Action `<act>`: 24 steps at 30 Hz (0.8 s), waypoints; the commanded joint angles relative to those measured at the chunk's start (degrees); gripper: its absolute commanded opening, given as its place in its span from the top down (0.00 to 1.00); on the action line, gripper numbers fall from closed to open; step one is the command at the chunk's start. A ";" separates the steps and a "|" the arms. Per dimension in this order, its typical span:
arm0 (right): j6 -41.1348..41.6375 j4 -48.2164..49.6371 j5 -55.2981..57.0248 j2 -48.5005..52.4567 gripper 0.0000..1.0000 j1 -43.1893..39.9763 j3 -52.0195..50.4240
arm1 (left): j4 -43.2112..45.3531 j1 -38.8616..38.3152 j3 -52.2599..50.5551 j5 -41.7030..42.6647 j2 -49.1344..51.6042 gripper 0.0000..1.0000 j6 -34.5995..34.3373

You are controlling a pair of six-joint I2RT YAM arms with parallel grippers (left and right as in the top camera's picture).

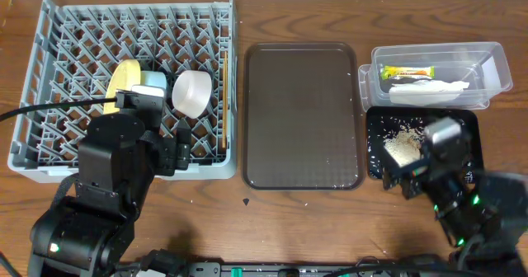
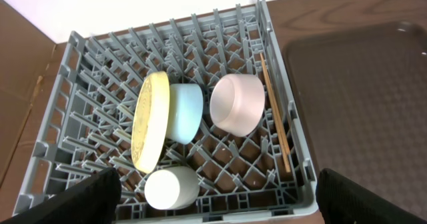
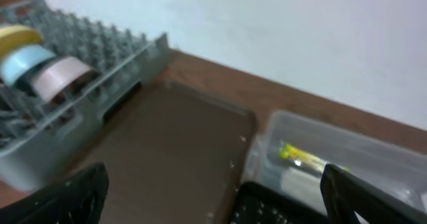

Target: Sort waste into correct bins and load items into the dishwasher

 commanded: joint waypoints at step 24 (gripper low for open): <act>-1.49 28.85 0.52 -28.28 0.01 -5.29 -41.99 | -0.13 -0.28 0.44 -0.11 -0.09 0.06 -0.94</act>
